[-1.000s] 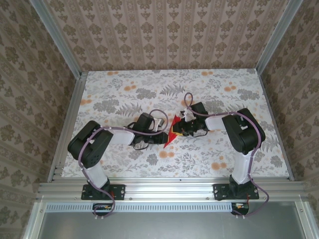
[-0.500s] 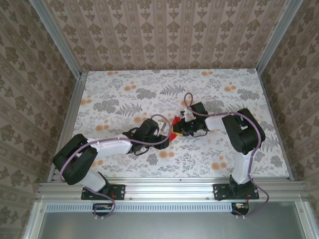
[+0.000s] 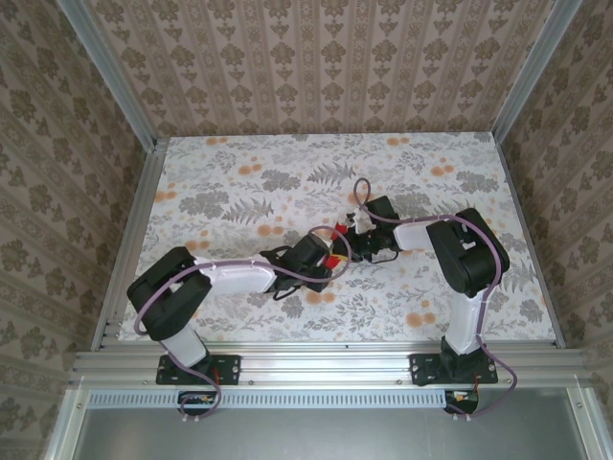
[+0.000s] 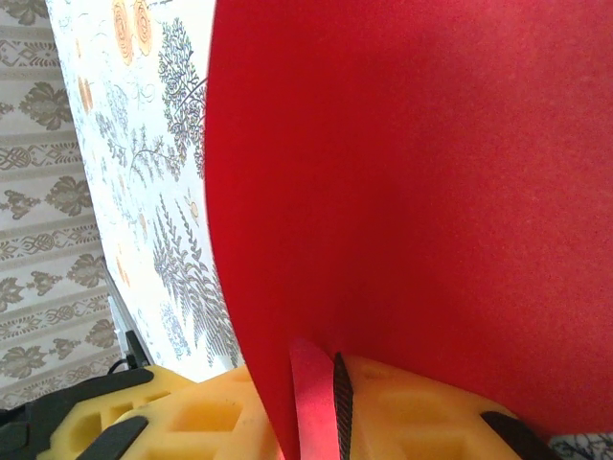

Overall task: Fold a paper plane with a square sheet of paper (pick it up from the middle)
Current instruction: Fold the wing for the fifth time at the center of the table.

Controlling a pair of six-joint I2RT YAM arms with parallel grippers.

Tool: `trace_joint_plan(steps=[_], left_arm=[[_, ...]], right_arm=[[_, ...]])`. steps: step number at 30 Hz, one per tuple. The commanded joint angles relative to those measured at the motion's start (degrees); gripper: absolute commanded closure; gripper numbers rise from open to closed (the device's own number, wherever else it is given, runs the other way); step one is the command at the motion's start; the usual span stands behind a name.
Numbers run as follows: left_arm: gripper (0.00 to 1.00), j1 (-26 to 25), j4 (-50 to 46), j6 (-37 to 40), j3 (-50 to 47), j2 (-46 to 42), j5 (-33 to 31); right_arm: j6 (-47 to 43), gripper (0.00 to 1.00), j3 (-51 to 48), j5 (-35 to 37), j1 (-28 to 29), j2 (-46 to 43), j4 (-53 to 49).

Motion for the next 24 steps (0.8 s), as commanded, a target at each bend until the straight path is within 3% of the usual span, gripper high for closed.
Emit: trace_joint_plan(steps=[1, 6, 17, 21, 24], left_arm=[[0.69, -1.5, -3.4, 0.9, 2.5, 1.8, -5.4], [0.78, -3.4, -5.5, 0.2, 3.8, 2.8, -11.3], [0.89, -5.9, -9.2, -2.2, 5.8, 4.9, -18.5], [0.88, -6.3, -9.6, -3.6, 5.9, 4.5, -19.0], [0.75, -6.2, -8.3, -3.6, 5.3, 3.1, -15.7]], right_arm=[[-0.5, 0.76, -1.1, 9.5, -0.7, 3.6, -5.6], [-0.6, 0.77, -1.0, 9.7, -0.8, 3.8, -5.8], [-0.4, 0.76, -1.0, 9.9, -0.7, 4.0, -5.8], [-0.5, 0.77, -1.0, 10.0, -0.7, 4.0, -5.9], [-0.5, 0.77, -1.1, 10.1, -0.8, 4.0, -6.0]])
